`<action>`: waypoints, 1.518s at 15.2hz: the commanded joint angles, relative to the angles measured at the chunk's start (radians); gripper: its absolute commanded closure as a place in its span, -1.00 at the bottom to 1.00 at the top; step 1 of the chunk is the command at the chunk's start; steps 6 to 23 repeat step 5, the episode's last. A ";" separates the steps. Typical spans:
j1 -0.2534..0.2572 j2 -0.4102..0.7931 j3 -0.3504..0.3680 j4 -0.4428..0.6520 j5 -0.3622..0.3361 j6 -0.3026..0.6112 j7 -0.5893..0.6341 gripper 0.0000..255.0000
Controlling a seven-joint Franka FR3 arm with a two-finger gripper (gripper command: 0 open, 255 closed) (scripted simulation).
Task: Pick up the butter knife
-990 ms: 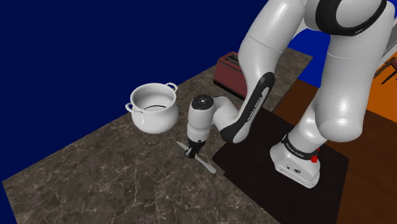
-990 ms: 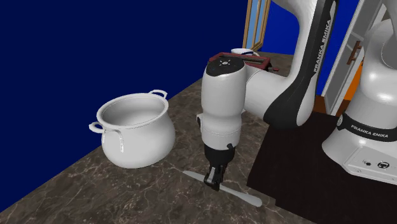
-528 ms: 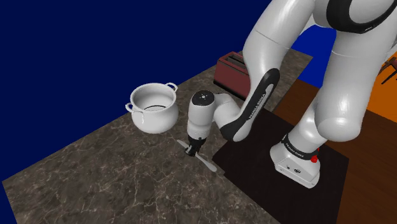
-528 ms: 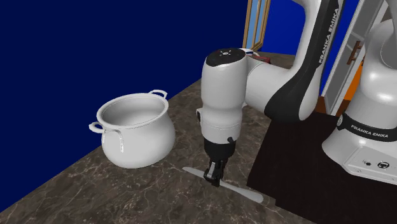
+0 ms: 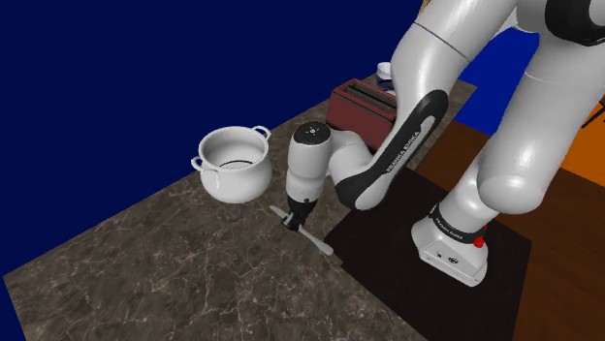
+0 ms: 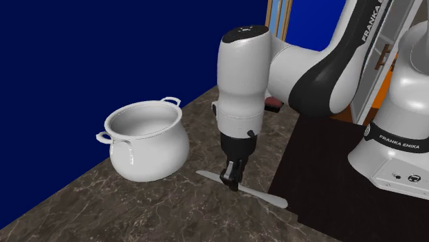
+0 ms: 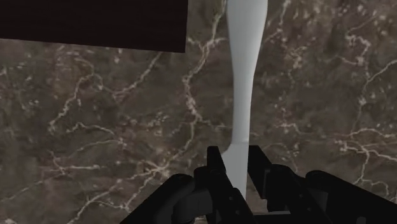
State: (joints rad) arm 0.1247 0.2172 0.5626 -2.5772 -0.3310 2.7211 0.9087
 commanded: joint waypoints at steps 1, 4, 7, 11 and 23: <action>-0.021 -0.036 0.031 -0.006 0.053 -0.023 -0.039 1.00; -0.038 -0.075 0.058 -0.010 0.110 -0.048 -0.080 1.00; -0.037 -0.075 0.057 -0.010 0.110 -0.048 -0.080 1.00; -0.037 -0.075 0.057 -0.010 0.110 -0.048 -0.080 1.00; -0.037 -0.075 0.057 -0.010 0.110 -0.048 -0.080 1.00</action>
